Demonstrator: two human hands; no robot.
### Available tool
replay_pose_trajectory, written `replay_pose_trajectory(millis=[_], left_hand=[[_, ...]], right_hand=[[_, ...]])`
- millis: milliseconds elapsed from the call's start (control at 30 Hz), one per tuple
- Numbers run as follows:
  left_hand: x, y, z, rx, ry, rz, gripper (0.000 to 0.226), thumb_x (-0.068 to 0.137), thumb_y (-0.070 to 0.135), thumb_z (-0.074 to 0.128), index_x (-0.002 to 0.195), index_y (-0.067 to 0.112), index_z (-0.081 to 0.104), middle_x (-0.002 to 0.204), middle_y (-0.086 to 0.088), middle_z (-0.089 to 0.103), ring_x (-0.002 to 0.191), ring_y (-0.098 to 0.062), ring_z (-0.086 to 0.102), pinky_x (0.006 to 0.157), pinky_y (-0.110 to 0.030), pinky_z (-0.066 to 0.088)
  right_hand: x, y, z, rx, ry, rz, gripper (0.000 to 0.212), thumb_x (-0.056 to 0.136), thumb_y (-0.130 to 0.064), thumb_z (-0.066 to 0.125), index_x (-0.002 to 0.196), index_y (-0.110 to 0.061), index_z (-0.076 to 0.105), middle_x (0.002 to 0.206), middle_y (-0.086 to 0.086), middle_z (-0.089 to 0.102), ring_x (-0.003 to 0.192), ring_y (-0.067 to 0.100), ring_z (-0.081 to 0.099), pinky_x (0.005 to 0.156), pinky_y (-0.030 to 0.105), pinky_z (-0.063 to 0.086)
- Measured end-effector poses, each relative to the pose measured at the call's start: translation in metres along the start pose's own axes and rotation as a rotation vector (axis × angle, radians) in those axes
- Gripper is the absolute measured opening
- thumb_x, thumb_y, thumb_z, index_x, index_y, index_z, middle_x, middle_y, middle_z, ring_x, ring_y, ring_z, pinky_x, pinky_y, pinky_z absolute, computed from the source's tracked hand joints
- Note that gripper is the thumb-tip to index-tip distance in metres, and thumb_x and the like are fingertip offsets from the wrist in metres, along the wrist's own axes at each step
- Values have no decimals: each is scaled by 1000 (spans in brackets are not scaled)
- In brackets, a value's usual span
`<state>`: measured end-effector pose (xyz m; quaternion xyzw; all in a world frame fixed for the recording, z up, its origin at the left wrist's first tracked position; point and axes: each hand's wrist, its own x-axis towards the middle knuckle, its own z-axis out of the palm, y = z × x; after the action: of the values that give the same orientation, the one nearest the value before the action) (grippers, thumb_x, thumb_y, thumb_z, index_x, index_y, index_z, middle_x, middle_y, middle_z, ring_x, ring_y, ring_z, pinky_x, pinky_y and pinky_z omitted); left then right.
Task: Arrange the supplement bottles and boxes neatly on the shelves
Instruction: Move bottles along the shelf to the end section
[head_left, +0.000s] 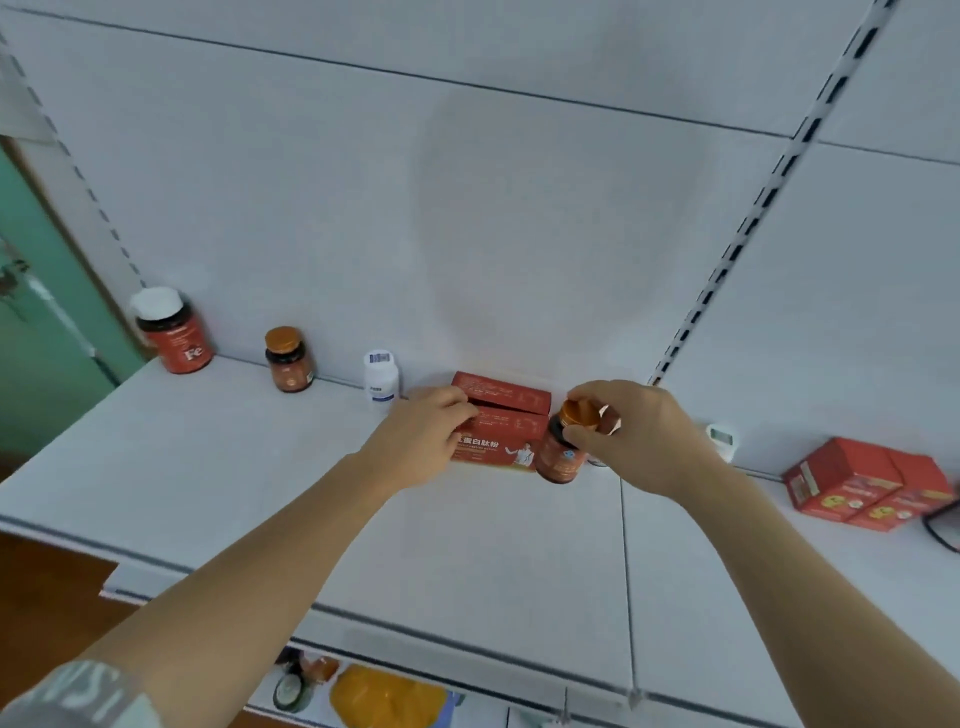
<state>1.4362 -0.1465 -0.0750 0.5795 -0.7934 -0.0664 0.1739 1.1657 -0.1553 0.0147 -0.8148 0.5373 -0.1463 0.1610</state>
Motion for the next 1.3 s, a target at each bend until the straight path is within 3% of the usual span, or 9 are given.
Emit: replay_pose_trajectory(millis=[67,300,567,767,900,1033,1167,1300], left_hand=[[1,-4,2,86,41,96,34,90,14,60,124,12,62,123,-3,59,116,-27,52,84,-45,53],[5,-13,4,222,162,261,25,81,23,72,103,12,68,107,-4,63,106,-29,56,77,-39,51],[9,-12,4,292,64,221,21,87,19,64,107,14,62,110,-2,60,109,-25,53,84,-36,49],[10,-9,1,302,40,183,18,85,17,65,103,13,62,105,-4,60,101,-26,57,77,-37,49],[10,-8,1,330,25,163,21,85,19,66,105,15,61,107,-3,59,102,-24,56,73,-35,49],[11,-7,-1,285,25,151,27,89,25,62,112,12,59,115,-5,56,110,-27,52,82,-40,48],[7,-5,-14,238,88,119,40,89,35,62,120,9,60,122,-6,57,117,-27,52,90,-41,47],[-9,-10,-34,213,200,89,37,90,34,60,113,7,63,116,-7,61,114,-28,55,92,-42,48]], right_hand=[[-3,-10,3,4,36,53,28,82,-39,69,110,-37,64,94,-16,63,84,5,59,73,22,47],[-19,-41,17,-12,118,161,27,80,-39,69,106,-40,63,92,-18,63,84,4,60,71,18,45],[-28,-50,24,-26,158,187,23,80,-40,69,101,-42,61,86,-19,60,81,0,58,65,13,40],[-22,-45,24,-22,160,170,23,79,-39,69,100,-42,61,84,-24,58,80,-5,56,64,9,37],[-19,-41,25,8,150,149,25,79,-38,70,103,-40,62,88,-20,59,81,2,57,69,18,44],[-18,-36,24,1,138,129,28,80,-38,70,107,-38,62,92,-16,61,83,5,58,74,24,49],[-15,-38,23,-2,143,88,31,82,-39,69,111,-37,62,93,-16,61,83,5,59,76,29,53],[-6,-51,28,-3,168,-3,31,82,-37,70,113,-33,65,94,-13,62,84,8,58,78,32,52]])
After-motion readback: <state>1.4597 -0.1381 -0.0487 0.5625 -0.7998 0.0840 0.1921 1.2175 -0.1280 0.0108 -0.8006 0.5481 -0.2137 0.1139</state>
